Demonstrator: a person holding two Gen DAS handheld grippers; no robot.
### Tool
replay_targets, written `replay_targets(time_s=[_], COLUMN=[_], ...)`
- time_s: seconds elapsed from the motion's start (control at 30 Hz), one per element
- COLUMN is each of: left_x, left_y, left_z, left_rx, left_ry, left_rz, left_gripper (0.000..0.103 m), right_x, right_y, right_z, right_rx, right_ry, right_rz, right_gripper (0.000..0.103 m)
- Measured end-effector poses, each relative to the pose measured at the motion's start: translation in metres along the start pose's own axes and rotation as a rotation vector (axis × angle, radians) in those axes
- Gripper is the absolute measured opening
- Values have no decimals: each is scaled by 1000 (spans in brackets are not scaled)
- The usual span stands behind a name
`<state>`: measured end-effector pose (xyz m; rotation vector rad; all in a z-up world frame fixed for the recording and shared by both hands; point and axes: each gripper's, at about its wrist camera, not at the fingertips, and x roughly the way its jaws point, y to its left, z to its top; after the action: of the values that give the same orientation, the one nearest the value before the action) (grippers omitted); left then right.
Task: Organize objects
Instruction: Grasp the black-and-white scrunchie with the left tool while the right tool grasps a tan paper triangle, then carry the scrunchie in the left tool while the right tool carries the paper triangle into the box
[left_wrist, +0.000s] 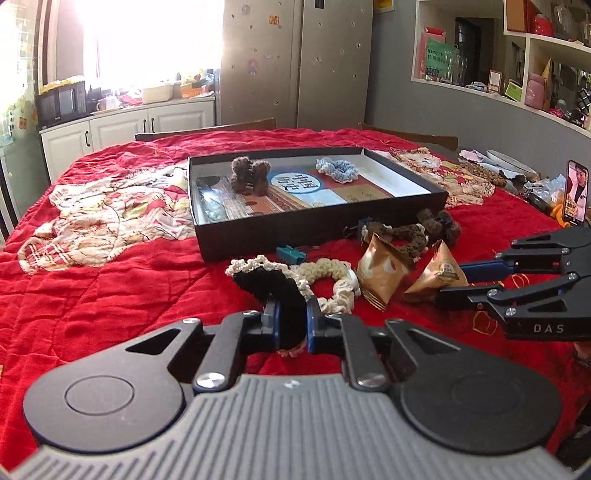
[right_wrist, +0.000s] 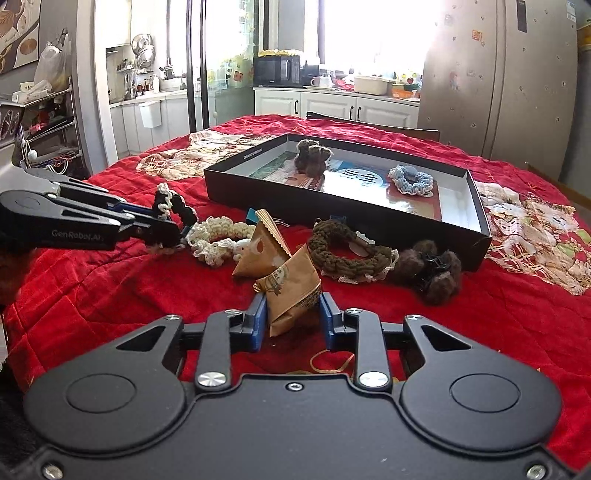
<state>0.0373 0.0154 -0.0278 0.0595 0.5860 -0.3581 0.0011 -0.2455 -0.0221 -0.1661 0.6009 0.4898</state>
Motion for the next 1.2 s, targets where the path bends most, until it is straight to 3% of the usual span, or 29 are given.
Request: replay_targets(time_s=[0.4, 1.2], left_x=[-15, -9], left_y=[-1, -17], left_z=[14, 50], left_rx=[0, 34], left_ry=[-56, -127], left_rz=[-10, -72], left_gripper=[15, 15], right_x=[-11, -33], right_y=[-2, -20], right_z=[6, 40], right_rx=[20, 20], right_ry=[-33, -148], right_rz=[24, -25], right_gripper=[28, 28])
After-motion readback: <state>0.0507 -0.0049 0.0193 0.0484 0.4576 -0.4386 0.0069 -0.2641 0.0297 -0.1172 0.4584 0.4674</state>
